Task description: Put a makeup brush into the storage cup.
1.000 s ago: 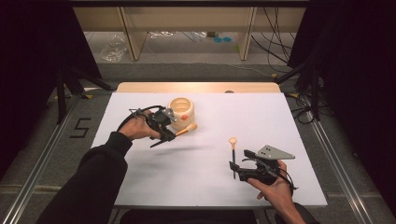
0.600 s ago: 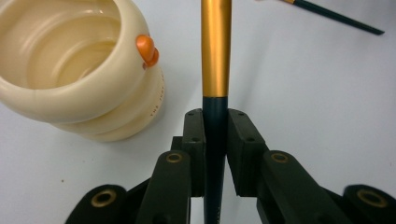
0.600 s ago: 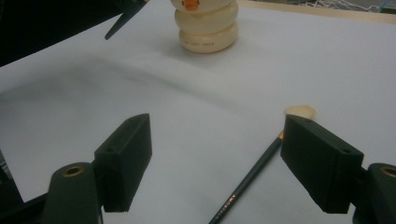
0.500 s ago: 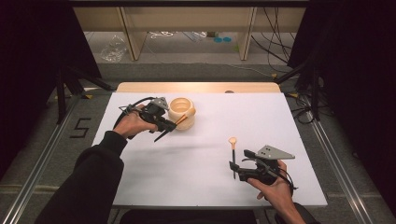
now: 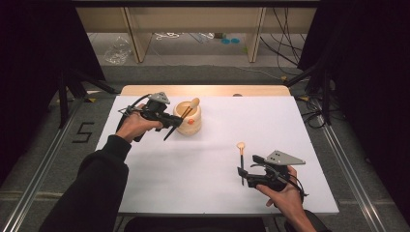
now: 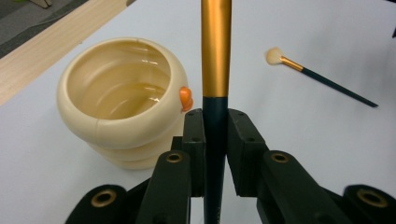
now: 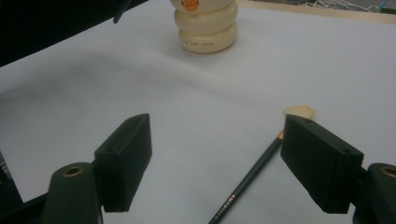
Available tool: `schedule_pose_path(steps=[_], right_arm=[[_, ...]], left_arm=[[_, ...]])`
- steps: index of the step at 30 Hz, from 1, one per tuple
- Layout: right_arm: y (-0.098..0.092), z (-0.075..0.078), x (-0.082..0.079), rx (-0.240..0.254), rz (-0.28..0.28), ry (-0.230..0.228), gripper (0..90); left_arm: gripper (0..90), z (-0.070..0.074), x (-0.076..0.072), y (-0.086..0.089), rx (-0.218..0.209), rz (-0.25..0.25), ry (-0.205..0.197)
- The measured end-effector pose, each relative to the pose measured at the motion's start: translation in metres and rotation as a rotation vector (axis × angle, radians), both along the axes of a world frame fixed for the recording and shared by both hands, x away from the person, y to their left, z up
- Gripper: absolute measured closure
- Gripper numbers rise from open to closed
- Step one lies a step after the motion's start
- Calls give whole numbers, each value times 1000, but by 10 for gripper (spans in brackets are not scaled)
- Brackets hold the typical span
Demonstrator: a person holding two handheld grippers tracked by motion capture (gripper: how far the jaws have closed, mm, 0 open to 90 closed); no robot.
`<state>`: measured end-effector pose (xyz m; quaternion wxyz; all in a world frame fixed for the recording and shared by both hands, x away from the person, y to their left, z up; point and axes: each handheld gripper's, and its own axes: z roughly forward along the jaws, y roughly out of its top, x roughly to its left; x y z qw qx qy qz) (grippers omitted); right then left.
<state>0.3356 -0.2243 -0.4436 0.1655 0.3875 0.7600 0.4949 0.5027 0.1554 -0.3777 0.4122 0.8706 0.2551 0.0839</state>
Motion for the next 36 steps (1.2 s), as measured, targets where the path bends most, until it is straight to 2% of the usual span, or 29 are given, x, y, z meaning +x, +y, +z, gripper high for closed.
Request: schedule_pose_path(steps=[7, 11, 16, 18, 19, 25, 28, 29, 30, 32, 34, 36], right_arm=[[0, 0, 0, 0, 1, 1, 256], [0, 0, 0, 0, 0, 1, 256], [0, 0, 0, 1, 1, 1, 257], [0, 0, 0, 1, -2, -2, 257], [0, 0, 0, 8, 2, 16, 256], [0, 0, 0, 12, 2, 16, 256], [0, 0, 0, 12, 3, 15, 256], [0, 0, 0, 10, 4, 15, 257], [-1, 0, 0, 2, 0, -7, 257], [-1, 0, 0, 12, 5, 18, 256], [0, 0, 0, 11, 5, 15, 256], [-1, 0, 0, 1, 1, -8, 256]], left_arm=[[784, 5, 1, 4, -74, 60, -36], [784, 10, 5, 5, -131, 95, -65], [784, 13, 12, 4, -188, 144, -61], [784, 14, 16, 3, -189, 167, -69], [784, 14, 18, 3, -196, 177, -75], [784, 16, 27, 0, -211, 209, -79], [784, 18, 30, -1, -239, 229, -87], [784, 19, 32, -2, -239, 238, -89], [784, 20, 33, -3, -249, 244, -95], [784, 20, 34, -4, -253, 253, -101], [784, 21, 36, -4, -261, 258, -107], [784, 21, 38, -4, -271, 267, -105]])
